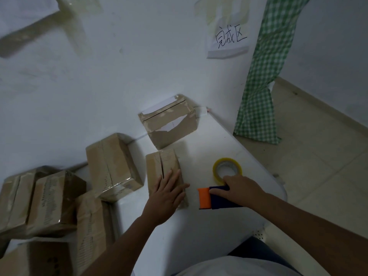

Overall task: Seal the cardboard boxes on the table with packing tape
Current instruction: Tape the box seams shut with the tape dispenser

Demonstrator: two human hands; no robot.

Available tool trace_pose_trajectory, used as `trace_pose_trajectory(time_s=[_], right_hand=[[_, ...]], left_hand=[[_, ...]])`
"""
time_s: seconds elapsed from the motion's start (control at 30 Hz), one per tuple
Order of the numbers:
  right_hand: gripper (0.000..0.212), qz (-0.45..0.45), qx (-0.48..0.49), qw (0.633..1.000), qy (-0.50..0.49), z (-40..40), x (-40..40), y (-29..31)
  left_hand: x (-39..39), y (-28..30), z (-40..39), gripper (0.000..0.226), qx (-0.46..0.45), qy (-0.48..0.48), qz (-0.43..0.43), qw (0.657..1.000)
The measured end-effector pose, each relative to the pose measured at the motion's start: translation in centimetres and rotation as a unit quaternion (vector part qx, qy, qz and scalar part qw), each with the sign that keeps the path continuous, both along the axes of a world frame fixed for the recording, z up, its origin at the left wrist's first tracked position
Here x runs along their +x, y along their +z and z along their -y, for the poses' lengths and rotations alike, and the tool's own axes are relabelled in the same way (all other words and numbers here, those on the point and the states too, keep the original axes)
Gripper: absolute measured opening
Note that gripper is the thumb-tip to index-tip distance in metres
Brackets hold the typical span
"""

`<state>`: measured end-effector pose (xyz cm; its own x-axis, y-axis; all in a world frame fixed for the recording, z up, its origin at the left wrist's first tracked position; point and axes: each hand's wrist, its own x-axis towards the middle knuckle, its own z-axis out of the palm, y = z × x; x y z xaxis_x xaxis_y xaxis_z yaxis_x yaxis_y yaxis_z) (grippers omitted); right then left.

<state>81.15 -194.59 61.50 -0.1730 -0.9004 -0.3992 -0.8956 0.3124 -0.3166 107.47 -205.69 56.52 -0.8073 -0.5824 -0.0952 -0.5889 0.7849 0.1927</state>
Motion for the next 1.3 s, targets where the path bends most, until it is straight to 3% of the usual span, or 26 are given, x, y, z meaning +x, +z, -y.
trace_pose_trajectory(time_s=[0.17,0.37,0.53,0.63,1.0,1.13,1.17,1.23,1.3], right_hand=[[0.045,0.057,0.082,0.995,0.019,0.6,-0.4,1.2],[0.050,-0.075,0.028,0.996,0.033,1.4,1.8,0.4],[0.055,-0.064,0.034,0.997,0.017,2.3,3.0,-0.5],[0.047,-0.089,0.066,0.994,-0.003,1.1,1.2,-1.0],[0.034,0.027,0.085,0.993,-0.073,-3.5,3.0,-5.4],[0.028,-0.039,-0.021,0.997,-0.063,-3.4,3.2,-5.6],[0.024,-0.017,-0.059,0.996,-0.069,-2.9,3.6,-5.6],[0.023,0.125,-0.086,0.979,-0.135,-1.2,5.0,-5.1],[0.025,0.346,-0.031,0.900,-0.263,1.0,6.8,-4.3]], left_hand=[[0.3,-0.4,-1.1,0.052,-0.013,0.039,-0.019,0.999],[-0.5,-0.3,-0.7,0.049,-0.023,0.039,0.006,0.999],[-0.4,-0.1,-0.7,0.044,-0.034,0.031,-0.002,0.999],[0.1,0.0,-0.8,0.048,-0.023,0.037,-0.014,0.999],[0.1,0.1,-0.6,0.047,-0.009,0.044,-0.012,0.999],[0.0,-0.1,-0.6,0.049,-0.020,0.040,-0.006,0.999],[0.0,-0.1,-0.6,0.049,-0.020,0.040,-0.006,0.999],[0.0,0.0,-0.7,0.050,-0.019,0.039,-0.007,0.999],[0.0,0.2,-0.7,0.051,-0.017,0.036,-0.007,0.999]])
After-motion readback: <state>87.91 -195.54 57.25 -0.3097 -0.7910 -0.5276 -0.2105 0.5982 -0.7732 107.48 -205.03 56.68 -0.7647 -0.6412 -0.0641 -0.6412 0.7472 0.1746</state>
